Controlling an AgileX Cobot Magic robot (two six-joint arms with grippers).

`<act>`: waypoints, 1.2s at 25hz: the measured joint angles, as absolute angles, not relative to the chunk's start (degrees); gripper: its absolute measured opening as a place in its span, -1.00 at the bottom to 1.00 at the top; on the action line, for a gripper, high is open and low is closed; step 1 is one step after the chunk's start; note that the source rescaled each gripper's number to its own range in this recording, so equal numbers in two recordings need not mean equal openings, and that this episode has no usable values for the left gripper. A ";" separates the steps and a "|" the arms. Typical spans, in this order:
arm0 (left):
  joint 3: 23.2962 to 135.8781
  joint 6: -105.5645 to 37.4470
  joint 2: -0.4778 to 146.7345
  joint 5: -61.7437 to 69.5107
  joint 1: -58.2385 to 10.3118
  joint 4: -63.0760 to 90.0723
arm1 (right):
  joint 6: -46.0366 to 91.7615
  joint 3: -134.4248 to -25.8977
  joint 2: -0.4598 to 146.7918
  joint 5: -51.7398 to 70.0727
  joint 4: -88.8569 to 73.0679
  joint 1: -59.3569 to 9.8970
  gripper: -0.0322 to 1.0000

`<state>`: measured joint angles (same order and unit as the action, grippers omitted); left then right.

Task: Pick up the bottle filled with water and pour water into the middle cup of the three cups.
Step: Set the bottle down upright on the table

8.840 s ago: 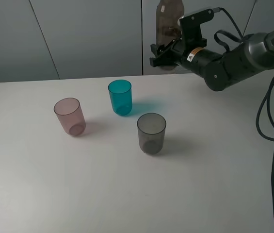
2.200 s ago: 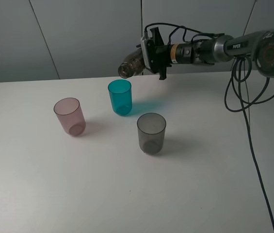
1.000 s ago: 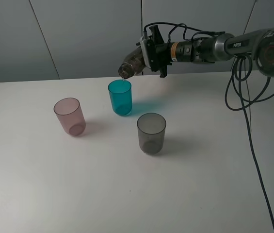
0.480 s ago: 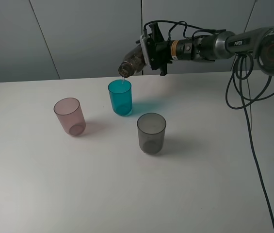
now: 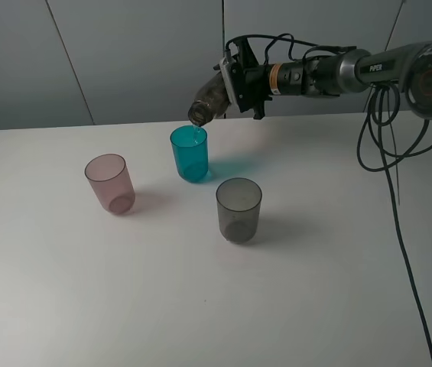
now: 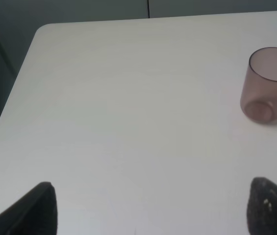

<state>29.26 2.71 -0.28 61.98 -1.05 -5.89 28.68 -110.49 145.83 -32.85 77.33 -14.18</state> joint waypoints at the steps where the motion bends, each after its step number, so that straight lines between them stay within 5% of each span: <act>1: 29.26 2.71 -0.28 61.98 -1.05 -5.89 | 28.77 -110.49 145.83 -32.85 77.30 -14.18 -0.93; 30: 29.26 2.71 -0.28 61.98 -1.05 -5.89 | 29.53 -111.35 145.79 -32.97 77.79 -14.81 -0.93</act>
<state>29.26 2.71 -0.28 61.98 -1.05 -5.89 29.53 -111.35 145.79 -32.97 77.79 -14.81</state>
